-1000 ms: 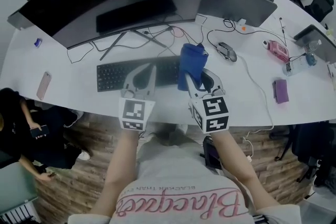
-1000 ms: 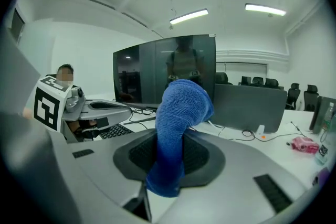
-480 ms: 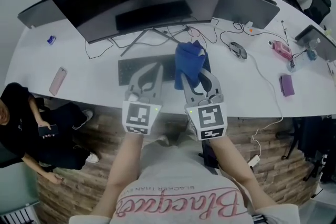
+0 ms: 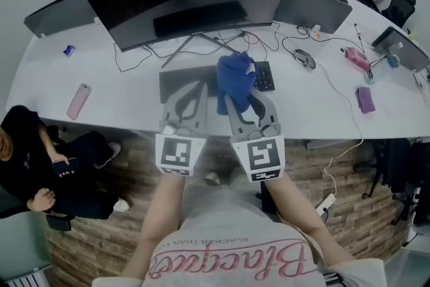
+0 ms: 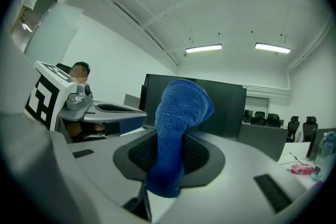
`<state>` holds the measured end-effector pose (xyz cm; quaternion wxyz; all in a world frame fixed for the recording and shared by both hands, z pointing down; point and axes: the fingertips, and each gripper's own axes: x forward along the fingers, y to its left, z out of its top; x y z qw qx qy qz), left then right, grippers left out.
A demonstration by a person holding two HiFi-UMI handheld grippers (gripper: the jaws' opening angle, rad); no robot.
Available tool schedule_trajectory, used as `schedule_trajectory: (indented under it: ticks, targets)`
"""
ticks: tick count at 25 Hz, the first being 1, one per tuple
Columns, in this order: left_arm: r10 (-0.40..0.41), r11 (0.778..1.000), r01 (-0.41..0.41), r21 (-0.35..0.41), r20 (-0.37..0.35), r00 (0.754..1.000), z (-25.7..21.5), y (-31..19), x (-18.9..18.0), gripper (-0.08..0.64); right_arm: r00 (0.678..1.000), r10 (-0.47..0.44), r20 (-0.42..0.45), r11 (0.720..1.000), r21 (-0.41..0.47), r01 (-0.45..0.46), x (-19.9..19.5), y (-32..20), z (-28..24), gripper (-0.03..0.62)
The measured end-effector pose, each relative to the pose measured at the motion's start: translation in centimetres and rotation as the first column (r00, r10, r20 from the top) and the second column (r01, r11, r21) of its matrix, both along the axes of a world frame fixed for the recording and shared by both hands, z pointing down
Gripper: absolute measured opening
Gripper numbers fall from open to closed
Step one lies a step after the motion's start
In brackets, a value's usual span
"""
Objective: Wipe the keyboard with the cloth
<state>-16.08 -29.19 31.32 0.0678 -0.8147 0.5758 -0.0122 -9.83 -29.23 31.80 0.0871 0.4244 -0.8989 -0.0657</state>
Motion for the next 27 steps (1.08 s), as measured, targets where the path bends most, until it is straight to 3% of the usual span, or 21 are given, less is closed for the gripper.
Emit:
schedule_trajectory:
  ticks: [13,27]
  targets:
    - [-0.007,0.998,0.007,0.054,-0.001,1.0,-1.3,2.1,2.2,0.006,0.999,-0.037,0.015,0.999,0.017,0.037,1.2,2.0,-0.4,0.094]
    - [-0.028,0.998,0.028,0.051,0.004,1.0,-1.8,2.0,5.0,0.006,0.998,-0.059,0.027,0.998,0.002,0.059,3.6,1.8,-0.6,0.094]
